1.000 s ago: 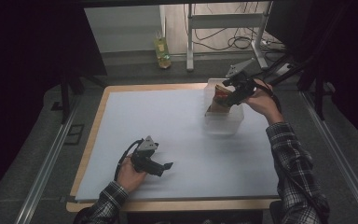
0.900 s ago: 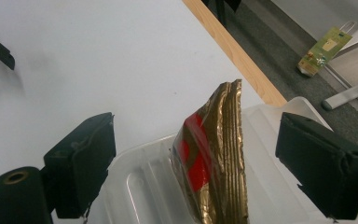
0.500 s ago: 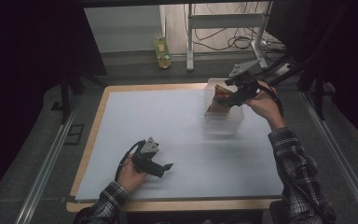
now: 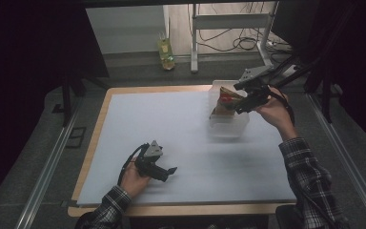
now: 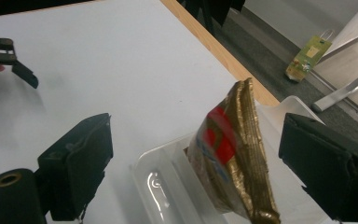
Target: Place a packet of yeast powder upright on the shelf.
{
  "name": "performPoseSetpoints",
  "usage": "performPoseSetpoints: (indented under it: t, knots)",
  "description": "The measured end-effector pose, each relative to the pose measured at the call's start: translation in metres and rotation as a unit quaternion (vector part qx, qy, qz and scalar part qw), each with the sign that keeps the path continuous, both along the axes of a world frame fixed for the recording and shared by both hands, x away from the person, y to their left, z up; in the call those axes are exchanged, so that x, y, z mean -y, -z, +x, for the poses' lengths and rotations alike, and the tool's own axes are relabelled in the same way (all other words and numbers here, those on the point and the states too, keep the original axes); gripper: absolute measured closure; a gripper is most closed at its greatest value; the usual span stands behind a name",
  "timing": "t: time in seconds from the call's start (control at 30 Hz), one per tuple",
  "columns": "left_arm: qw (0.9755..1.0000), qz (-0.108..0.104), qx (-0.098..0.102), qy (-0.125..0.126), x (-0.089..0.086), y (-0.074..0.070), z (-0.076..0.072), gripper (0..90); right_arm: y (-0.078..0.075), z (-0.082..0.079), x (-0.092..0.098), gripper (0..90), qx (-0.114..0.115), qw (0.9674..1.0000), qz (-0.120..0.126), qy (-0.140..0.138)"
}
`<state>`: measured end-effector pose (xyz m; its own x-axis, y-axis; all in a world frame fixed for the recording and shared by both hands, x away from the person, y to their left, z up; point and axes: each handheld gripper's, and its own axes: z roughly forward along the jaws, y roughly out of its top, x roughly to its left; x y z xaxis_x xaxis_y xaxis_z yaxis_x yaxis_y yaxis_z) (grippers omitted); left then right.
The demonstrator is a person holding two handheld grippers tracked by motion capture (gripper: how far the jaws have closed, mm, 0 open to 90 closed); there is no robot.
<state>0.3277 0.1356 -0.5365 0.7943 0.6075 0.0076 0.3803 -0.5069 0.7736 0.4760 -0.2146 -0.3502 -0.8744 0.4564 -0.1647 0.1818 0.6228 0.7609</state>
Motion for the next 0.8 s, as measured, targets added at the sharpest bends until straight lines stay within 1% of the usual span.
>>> performPoseSetpoints:
  t: [0.13, 0.27, 0.4, 0.63, 0.8]
  knots:
    - [1.0, 0.001, 0.001, 0.001, 0.001, 0.0, 0.0, 1.1, -0.001, -0.008, 0.003, 10.2, 0.004, 1.0, 0.001, 0.002]
    - [1.0, -0.003, 0.004, 0.001, 0.001, 0.0, -0.001, 1.0, 0.0, -0.017, 0.005, 10.2, 0.003, 1.0, 0.003, 0.005]
    - [0.9999, -0.006, 0.007, 0.004, 0.001, 0.0, -0.001, 0.6, 0.0, -0.025, 0.007, 9.7, -0.002, 0.9999, 0.012, 0.008]
    - [0.9999, -0.011, 0.01, 0.007, 0.002, 0.0, -0.002, 0.3, 0.001, -0.039, 0.01, 8.8, -0.005, 0.9998, 0.018, 0.008]
    - [0.9998, -0.011, 0.012, 0.008, 0.002, 0.001, -0.002, 0.3, 0.006, -0.048, 0.011, 7.0, -0.008, 0.9998, 0.019, 0.006]
